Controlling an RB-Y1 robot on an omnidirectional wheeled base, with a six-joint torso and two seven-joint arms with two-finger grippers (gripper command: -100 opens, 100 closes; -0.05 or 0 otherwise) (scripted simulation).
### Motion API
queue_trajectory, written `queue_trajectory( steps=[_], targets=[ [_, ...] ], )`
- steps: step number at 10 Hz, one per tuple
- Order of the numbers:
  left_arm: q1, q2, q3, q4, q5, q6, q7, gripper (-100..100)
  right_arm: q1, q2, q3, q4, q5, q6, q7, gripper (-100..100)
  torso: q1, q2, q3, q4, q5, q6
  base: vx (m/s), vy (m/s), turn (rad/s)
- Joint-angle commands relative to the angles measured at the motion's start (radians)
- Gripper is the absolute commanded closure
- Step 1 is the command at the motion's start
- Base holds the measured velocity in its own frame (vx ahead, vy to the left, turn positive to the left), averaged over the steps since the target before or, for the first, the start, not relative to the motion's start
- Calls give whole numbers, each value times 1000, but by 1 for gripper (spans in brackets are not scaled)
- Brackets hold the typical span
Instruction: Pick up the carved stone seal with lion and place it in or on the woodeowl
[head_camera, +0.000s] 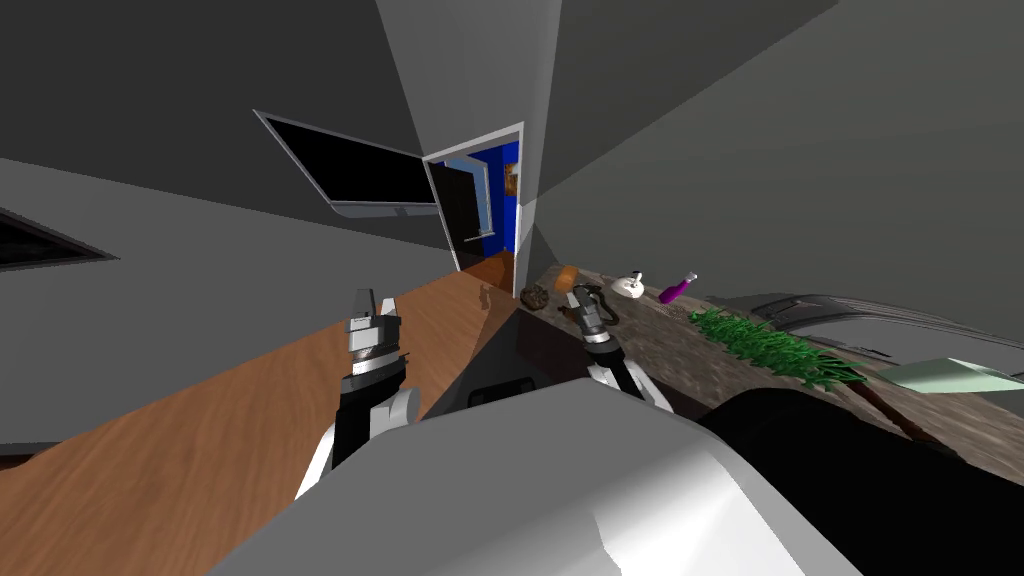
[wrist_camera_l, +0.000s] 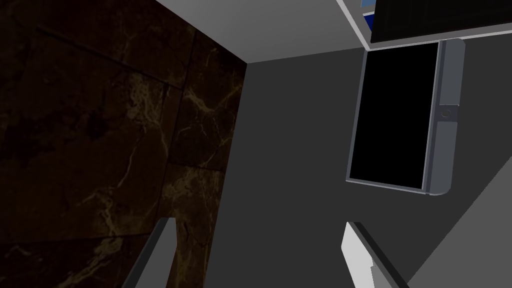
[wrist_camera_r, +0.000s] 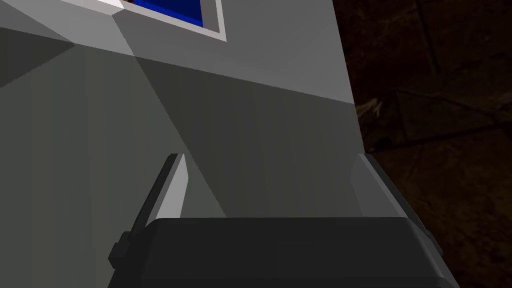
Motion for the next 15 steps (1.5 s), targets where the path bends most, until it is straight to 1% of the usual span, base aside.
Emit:
queue_trajectory(
  steps=[1,2,3,4,5,6,7,8,9,10,11,12,13,14,15],
  targets=[
    [0,0,0,0,0,0,0,0,38,-50,-14,32,50,-25,-2,-100,0,0,0,0,0,0,-73,180,-44],
    [0,0,0,0,0,0,0,0,38,-72,-14,32,55,-25,-2,-100,3,2,1,0,0,0,-48,170,-28],
    [0,0,0,0,0,0,0,0,62,-102,-20,57,93,-40,-2,-100,2,0,0,0,1,0,-37,170,-18],
    [0,0,0,0,0,0,0,0,62,-121,-20,57,93,-40,-2,-100,2,0,0,0,1,0,-30,133,-17],
    [0,0,0,0,0,0,0,0,84,-157,-24,85,129,-55,-1,-100,0,-1,-1,0,0,0,-47,132,-9],
    [0,0,0,0,0,0,0,0,84,-174,-24,85,129,-55,-1,-100,0,0,0,0,0,0,-46,114,-16],
    [0,0,0,0,0,0,0,0,106,-209,-26,114,165,-69,1,-100,-1,0,0,0,0,0,-46,168,-2],
    [0,0,0,0,0,0,0,0,106,-230,-26,114,165,-69,1,-100,2,0,0,0,0,0,-34,152,-16],
    [0,0,0,0,0,0,0,0,127,-265,-27,146,199,-83,2,-100,1,-1,-1,0,0,0,-42,147,3],
    [0,0,0,0,0,0,0,0,127,-290,-27,146,199,-83,2,-100,1,-1,0,0,0,0,-37,111,-5],
    [0,0,0,0,0,0,0,0,147,-323,-26,180,232,-95,3,-100,-1,-1,-1,0,0,0,-34,129,13],
    [0,0,0,0,0,0,0,0,147,-352,-26,180,232,-95,3,-100,0,-1,-1,0,0,0,-36,133,1],
    [0,0,0,0,0,0,0,0,165,-383,-24,215,262,-107,5,-100,0,-1,-1,0,0,0,-62,143,23],
    [0,0,0,0,0,0,0,0,165,-413,-24,215,262,-107,5,-100,0,0,0,0,0,0,-46,104,-2],
    [0,0,0,0,0,0,0,0,183,-444,-19,251,290,-117,7,-100,-2,0,0,0,0,0,-34,111,34]
  ],
)
